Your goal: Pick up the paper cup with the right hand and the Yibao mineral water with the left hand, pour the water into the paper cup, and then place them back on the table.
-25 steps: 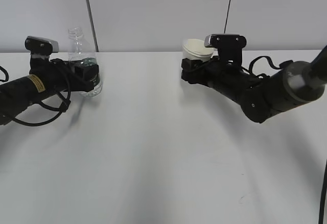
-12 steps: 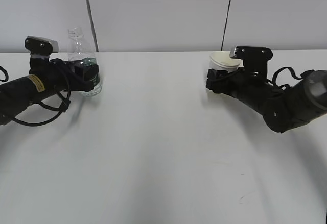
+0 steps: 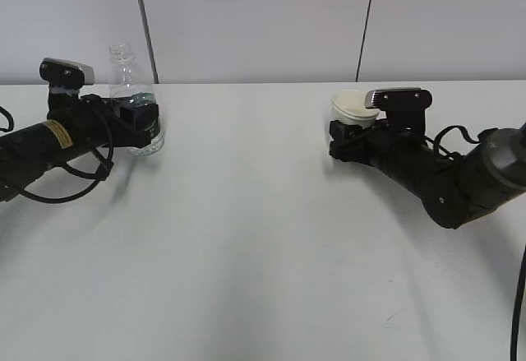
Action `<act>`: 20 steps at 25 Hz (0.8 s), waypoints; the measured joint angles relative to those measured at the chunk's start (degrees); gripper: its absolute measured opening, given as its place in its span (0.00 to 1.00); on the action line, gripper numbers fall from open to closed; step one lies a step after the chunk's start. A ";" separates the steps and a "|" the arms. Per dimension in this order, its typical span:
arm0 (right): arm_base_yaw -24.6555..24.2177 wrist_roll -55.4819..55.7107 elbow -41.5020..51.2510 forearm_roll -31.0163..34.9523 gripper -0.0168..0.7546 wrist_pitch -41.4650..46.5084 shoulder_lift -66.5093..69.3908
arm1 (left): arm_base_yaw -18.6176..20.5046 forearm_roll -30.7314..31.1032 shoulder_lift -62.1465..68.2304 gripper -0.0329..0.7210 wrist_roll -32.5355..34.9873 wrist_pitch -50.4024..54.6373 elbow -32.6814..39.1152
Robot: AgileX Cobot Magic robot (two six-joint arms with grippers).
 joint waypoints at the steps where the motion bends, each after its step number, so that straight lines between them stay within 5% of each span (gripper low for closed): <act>1: 0.00 -0.08 0.00 -0.38 0.66 -0.41 0.00 | 0.00 0.00 0.00 0.47 0.00 0.00 0.00; 20: 0.00 -0.35 0.00 -1.01 0.66 -3.92 1.82 | 0.00 -0.09 0.00 0.47 0.02 0.00 0.00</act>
